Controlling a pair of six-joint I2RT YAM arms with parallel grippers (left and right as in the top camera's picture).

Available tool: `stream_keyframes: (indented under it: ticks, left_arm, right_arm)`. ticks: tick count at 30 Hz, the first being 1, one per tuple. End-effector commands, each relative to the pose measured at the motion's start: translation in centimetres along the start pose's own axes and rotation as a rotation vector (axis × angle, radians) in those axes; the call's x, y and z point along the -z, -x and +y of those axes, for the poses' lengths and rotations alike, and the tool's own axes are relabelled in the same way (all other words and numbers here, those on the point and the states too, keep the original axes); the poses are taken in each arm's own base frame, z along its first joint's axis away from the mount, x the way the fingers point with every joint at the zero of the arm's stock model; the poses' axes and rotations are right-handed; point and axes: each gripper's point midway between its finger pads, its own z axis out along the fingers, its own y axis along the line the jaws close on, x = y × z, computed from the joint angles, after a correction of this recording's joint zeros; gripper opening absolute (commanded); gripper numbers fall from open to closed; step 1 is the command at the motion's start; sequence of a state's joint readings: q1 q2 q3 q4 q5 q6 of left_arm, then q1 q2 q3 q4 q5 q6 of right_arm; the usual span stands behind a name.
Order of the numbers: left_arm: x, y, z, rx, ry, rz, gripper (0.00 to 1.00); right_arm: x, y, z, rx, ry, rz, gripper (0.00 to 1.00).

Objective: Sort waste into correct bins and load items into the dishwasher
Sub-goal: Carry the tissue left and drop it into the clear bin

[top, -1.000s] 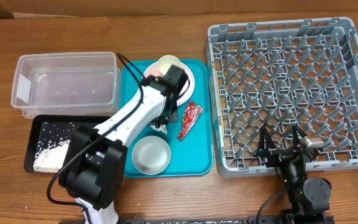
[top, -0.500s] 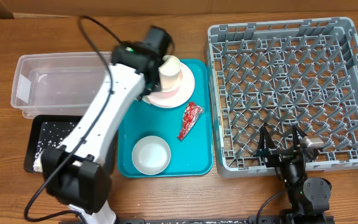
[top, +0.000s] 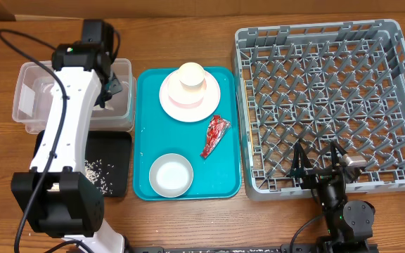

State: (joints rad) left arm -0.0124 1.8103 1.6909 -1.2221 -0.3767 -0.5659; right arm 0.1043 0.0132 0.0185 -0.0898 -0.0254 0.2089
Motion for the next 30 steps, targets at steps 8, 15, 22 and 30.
stream_keyframes:
  ticks: [8,15,22,30]
  left_arm:
    - [-5.2,0.4,2.5,0.092,0.030,-0.027,0.04]
    - [-6.5,0.2,2.8,0.106,0.032,-0.031,0.04]
    - [-7.0,0.2,2.6,0.112,0.026,-0.043,0.30]
    - [-5.1,1.4,1.1,0.054,-0.077,-0.047,0.51]
  right_arm:
    - [0.0,-0.1,-0.2,-0.001,-0.008,-0.007,1.00]
    - [0.0,-0.1,-0.2,-0.001,-0.008,-0.007,1.00]
    - [0.0,-0.1,-0.2,-0.001,-0.008,-0.007,1.00]
    - [0.0,-0.1,-0.2,-0.001,-0.008,-0.007,1.00]
